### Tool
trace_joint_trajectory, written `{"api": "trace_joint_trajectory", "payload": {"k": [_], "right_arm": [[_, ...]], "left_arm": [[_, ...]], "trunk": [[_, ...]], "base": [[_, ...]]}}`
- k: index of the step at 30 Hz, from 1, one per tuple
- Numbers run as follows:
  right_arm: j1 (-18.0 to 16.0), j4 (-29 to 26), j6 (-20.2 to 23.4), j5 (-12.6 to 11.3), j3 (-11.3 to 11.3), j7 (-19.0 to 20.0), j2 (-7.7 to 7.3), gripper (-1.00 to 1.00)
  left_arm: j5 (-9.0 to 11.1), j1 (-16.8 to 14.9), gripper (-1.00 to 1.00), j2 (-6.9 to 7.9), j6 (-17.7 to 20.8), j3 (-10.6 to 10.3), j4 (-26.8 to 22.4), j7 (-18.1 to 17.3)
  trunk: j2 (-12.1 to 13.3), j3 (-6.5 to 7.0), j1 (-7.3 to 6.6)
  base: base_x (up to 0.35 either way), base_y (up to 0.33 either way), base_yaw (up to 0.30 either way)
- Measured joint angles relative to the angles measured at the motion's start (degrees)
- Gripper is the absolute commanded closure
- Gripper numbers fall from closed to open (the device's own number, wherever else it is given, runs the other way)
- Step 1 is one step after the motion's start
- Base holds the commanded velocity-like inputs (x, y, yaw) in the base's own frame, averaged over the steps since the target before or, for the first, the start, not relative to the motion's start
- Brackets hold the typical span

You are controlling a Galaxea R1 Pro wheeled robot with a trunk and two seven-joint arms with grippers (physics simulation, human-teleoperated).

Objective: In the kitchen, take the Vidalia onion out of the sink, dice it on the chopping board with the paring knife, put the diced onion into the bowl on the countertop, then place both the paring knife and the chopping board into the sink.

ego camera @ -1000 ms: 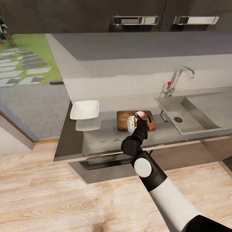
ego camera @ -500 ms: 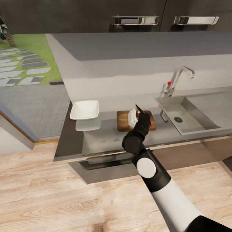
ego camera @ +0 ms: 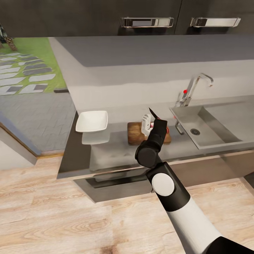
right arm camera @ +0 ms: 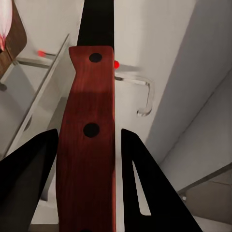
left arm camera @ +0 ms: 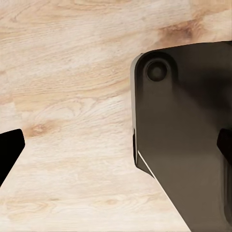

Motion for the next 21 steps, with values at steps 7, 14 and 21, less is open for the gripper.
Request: {"api": "trace_joint_trajectory", "payload": {"k": [7,14,21], "right_arm": [[0.0,0.0,0.0,0.0,0.1,0.0,0.00,1.00],[0.0,0.2,0.1,-0.2,0.2,0.2,0.00,1.00],[0.0,0.5,0.2,-0.1,0.2,0.4,0.00,1.00]], "left_arm": [[0.0,0.0,-1.00,0.01,0.0,0.0,0.0,0.0],[0.0,0.0,-1.00,-0.01,0.0,0.0,0.0,0.0],[0.0,0.0,-1.00,0.01,0.0,0.0,0.0,0.0]], "trunk": [[0.0,0.00,0.01],[0.0,0.00,-0.01],[0.0,0.00,0.01]], "base": [[0.013,-0.004,0.000],[0.114,-0.113,0.000],[0.038,-0.037,0.000]]}}
